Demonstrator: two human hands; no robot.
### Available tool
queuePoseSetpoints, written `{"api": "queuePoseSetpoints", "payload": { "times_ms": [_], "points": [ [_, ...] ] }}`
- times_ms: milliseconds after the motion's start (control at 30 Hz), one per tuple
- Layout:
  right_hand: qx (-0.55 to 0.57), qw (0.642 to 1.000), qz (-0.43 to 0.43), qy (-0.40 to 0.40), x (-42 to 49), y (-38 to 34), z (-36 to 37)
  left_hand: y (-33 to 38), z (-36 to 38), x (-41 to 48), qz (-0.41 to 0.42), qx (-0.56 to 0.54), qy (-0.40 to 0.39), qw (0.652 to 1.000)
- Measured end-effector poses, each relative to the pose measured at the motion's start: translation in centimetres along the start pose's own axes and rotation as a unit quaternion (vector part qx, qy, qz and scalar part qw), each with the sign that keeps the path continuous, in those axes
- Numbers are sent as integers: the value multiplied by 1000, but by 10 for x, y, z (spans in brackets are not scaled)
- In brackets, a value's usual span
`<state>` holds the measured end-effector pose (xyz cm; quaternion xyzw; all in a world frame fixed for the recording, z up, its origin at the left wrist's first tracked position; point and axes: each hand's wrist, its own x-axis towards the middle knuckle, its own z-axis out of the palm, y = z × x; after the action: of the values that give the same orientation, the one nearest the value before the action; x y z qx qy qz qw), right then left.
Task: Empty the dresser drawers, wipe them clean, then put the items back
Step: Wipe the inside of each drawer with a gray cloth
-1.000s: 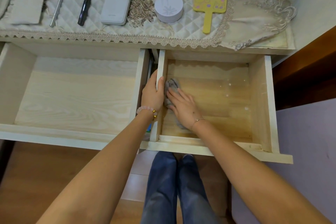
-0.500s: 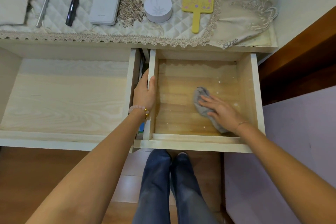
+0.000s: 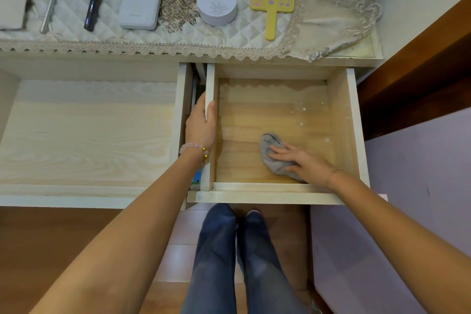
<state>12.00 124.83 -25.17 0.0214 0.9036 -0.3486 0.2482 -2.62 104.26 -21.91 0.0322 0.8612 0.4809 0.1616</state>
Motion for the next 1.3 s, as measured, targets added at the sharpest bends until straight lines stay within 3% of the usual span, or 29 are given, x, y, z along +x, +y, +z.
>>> {"api": "queuePoseSetpoints", "payload": {
  "times_ms": [200,467,667,800,1167,1300],
  "points": [
    [-14,994,-80,-70,51,-56,43,-4,0,1,5,-3,-2,1000],
    [-33,991,-121,-55,44,-49,41,-4,-1,0,2,-14,-3,1000],
    [-37,999,4,-20,-10,5,-7,-3,-1,-2,-9,-30,-4,999],
    [-39,994,65,75,-19,26,-18,-3,0,0,-11,-20,-1,1000],
    [77,950,147,264,31,8,-13,-1,1,-1,-4,-6,-1,1000],
    [32,956,144,253,39,9,-14,-1,0,0,-3,-4,2,1000]
  ]
}}
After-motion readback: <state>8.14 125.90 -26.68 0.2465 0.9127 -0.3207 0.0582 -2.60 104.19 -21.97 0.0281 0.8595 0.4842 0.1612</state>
